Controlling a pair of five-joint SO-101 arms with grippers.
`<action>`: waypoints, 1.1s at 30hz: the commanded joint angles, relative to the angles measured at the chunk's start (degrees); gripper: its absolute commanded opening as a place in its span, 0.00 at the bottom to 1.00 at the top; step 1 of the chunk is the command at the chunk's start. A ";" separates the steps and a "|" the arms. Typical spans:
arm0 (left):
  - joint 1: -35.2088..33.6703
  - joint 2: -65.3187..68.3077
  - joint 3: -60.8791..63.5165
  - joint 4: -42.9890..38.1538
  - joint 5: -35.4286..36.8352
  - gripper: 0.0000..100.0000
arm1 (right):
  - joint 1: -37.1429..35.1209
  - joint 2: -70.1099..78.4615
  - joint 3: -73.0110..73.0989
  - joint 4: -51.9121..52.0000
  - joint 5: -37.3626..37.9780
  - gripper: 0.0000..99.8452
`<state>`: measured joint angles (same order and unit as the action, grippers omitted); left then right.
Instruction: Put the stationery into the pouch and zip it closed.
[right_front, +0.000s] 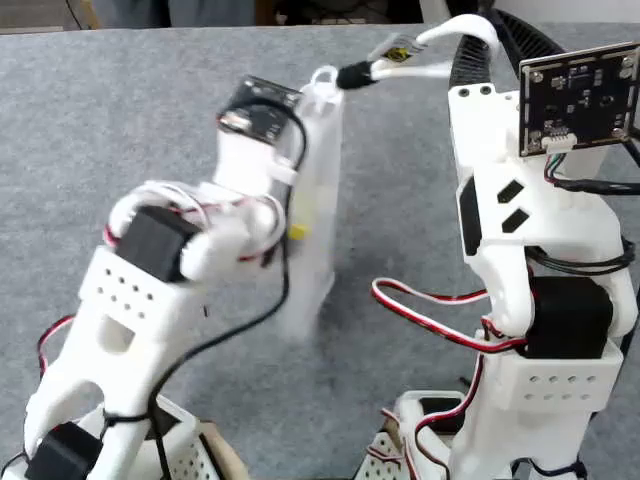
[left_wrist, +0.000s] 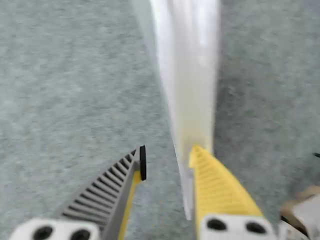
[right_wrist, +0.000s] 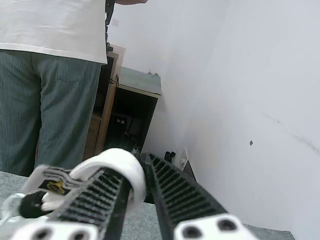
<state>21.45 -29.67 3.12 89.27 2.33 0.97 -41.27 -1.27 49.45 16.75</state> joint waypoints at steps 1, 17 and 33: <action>-6.11 -0.18 -1.98 -0.62 -2.81 0.15 | 0.70 0.04 -0.22 -1.23 0.53 0.01; -6.99 -0.09 -18.51 6.95 -4.48 0.31 | -0.88 -0.66 -0.66 2.64 0.62 0.01; -7.16 0.26 -21.32 6.95 -6.59 0.31 | -20.04 -8.04 -10.07 5.27 -1.67 0.01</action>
<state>13.71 -29.67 -15.69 95.87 -4.00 -15.82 -48.13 -5.23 52.88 16.84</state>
